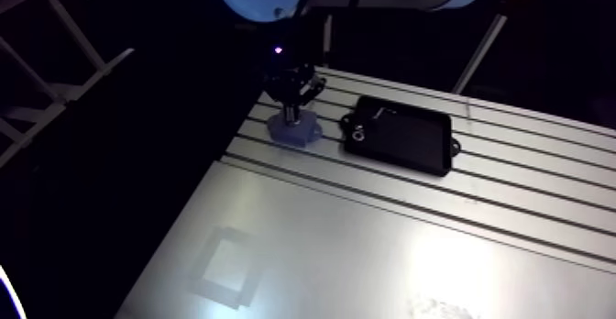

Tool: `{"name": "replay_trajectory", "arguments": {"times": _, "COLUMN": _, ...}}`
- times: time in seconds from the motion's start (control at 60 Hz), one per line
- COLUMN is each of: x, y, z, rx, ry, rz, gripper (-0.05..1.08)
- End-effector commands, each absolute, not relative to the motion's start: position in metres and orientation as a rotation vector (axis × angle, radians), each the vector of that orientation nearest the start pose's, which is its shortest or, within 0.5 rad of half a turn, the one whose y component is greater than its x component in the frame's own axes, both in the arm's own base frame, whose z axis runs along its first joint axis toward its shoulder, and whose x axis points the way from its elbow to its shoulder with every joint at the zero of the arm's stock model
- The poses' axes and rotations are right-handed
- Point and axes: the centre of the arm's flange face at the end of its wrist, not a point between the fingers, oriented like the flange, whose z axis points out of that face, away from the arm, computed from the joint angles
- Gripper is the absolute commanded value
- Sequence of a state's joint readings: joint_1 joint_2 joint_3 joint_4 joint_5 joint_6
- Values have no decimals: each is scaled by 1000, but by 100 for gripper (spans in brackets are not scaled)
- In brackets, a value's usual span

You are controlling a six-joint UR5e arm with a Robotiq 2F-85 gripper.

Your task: Pick up the bearing and press it into the housing until flush.

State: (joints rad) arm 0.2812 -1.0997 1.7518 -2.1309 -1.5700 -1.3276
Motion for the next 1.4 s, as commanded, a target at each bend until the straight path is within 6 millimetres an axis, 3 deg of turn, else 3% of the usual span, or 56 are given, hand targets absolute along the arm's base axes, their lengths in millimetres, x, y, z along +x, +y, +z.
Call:
{"name": "replay_trajectory", "arguments": {"times": 0.017, "x": -536, "y": -291, "z": 195, "rx": -55, "ry": 3052, "rz": 35, "gripper": 107}}
{"name": "replay_trajectory", "arguments": {"times": 1.4, "x": -536, "y": -296, "z": 192, "rx": -81, "ry": 3072, "rz": 22, "gripper": 107}}
